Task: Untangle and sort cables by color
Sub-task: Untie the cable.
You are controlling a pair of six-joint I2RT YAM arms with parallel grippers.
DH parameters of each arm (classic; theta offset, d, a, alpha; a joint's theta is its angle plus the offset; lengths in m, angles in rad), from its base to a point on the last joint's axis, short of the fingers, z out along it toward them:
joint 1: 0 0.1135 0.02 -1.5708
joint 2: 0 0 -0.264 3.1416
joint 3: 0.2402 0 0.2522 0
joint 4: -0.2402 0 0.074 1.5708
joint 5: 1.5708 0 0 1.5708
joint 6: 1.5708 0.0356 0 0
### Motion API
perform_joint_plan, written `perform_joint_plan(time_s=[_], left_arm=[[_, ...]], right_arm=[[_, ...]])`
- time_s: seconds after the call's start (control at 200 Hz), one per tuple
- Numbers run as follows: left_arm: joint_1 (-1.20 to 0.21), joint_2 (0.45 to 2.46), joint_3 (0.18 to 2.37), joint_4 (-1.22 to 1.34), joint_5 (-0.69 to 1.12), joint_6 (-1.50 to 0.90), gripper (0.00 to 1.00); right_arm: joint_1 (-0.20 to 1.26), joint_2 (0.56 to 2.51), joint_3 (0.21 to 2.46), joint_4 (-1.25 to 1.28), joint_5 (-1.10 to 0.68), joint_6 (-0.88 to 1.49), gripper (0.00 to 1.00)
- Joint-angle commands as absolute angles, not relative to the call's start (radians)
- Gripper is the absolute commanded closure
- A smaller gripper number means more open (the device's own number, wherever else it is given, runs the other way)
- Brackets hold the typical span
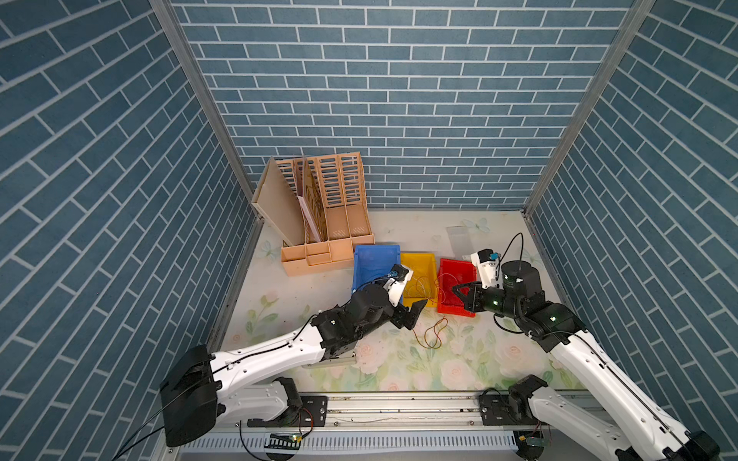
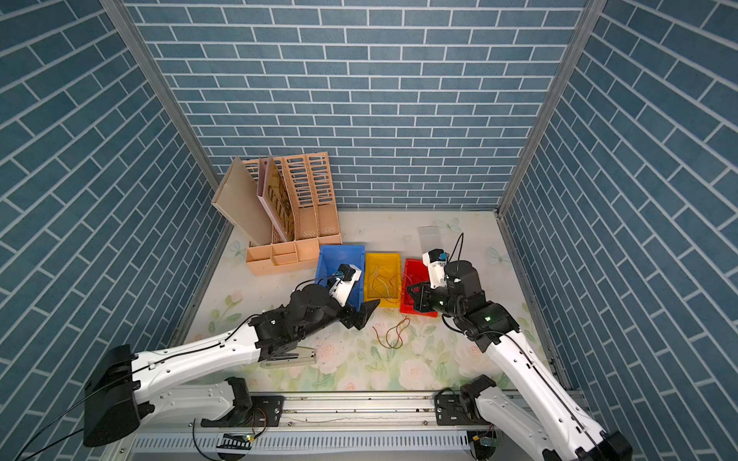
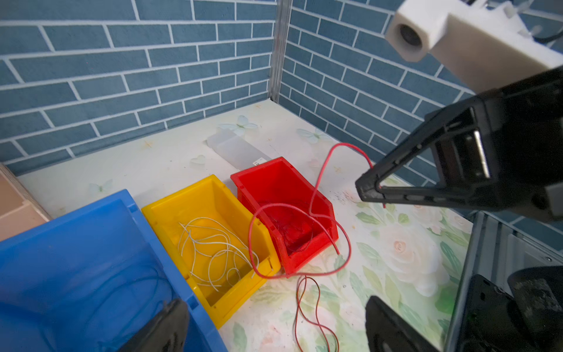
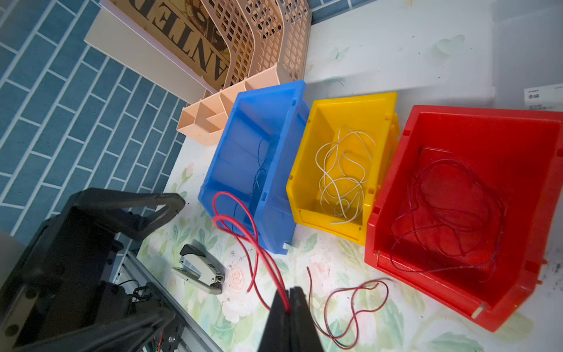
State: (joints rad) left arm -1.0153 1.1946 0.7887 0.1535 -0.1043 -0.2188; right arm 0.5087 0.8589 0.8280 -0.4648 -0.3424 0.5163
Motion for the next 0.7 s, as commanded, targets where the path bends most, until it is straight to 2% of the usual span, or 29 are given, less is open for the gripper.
perform_joint_plan(time_s=[0.0,0.34,0.695], left_arm=[[-0.997,1.205,0.827,0.135,-0.091,-0.187,0.06],[-0.994,1.18,0.767,0.174,-0.034,-0.259,0.06],[-0.882,1.096,0.669,0.438,0.266,-0.486,0.05]], right_arm=[[0.514,0.849,0.874,-0.484,-0.351,0.511,1.0],[0.512,0.937,1.019,-0.512,-0.304,0.521,1.0],[0.511,0.976,1.07,-0.415,-0.414,0.564,1.0]])
